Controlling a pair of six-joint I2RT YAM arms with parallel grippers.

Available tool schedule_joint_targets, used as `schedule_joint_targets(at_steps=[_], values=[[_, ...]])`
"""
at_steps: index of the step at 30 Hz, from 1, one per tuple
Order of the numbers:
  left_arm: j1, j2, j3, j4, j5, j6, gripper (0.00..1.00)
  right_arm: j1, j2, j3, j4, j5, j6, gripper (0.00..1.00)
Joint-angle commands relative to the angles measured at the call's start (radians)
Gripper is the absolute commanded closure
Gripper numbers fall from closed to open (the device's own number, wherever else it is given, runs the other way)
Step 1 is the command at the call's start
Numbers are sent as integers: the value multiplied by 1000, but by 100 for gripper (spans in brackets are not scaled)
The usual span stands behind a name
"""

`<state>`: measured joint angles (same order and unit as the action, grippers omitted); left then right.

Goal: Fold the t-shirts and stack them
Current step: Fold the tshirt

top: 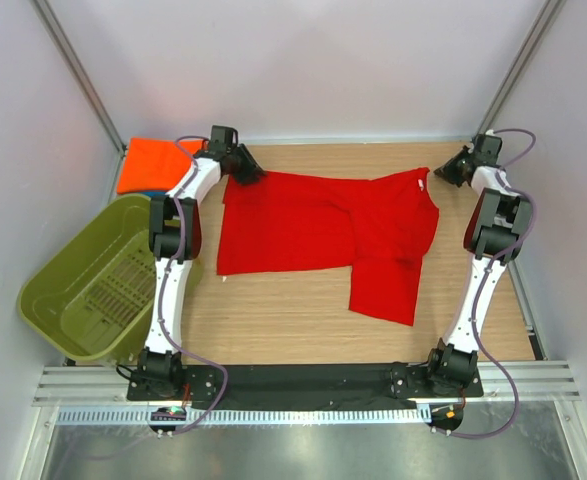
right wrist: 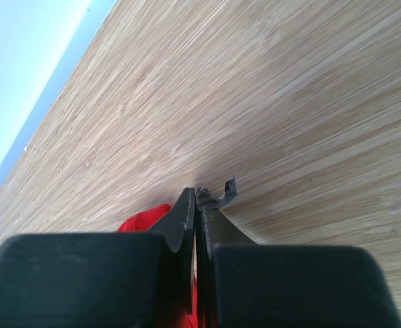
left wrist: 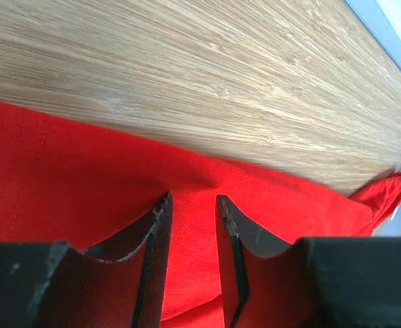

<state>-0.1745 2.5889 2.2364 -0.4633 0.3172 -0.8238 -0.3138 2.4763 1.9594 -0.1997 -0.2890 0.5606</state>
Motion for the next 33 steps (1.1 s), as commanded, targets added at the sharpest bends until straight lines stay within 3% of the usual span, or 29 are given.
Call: schedule_joint_targets(at_steps=[1,5,11,25,33], values=[[18,50,5,-25,-56,46,66,-13,-27,-30,-20,-30,-8,98],[17,46,0,-14,-46,43,65,-13,-80,-97,144,-148,48,77],[18,50,0,-2,-20,25,65,-11,-155,-208,312,-223,120,62],[15,39,-8,14,11,5,64,13,-217,-303,390,-213,111,60],[15,37,-9,15,14,0,64,15,-332,-415,517,-168,102,52]])
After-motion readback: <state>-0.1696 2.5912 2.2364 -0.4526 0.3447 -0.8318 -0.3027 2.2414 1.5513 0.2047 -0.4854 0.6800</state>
